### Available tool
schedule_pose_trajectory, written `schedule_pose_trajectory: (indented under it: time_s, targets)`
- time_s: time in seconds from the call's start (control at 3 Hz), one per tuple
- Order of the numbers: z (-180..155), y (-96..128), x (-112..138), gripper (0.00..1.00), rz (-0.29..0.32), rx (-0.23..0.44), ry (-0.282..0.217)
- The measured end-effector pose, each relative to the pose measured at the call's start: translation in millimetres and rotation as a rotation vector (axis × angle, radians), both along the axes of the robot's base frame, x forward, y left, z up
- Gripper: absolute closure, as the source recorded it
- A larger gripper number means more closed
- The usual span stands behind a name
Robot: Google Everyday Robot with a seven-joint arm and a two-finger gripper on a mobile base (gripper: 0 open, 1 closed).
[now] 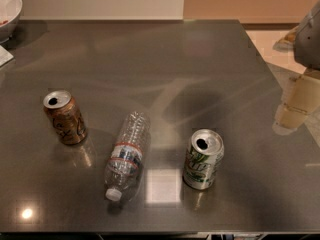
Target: Knock orange can over
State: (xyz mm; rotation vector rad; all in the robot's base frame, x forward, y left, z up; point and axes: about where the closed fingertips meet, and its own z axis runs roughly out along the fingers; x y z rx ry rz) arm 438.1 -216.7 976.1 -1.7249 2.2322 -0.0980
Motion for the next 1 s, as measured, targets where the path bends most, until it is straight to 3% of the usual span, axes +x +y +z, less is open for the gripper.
schedule_pose_trajectory:
  time_s: [0.33, 0.67, 1.0]
  targets:
    - [0.0, 0.0, 0.0, 0.00, 0.000, 0.000, 0.000]
    - [-5.4, 9.9, 17.9, 0.00, 0.033, 0.037, 0.023]
    - [-20.5, 38.8, 50.8, 0.00, 0.096, 0.112, 0.049]
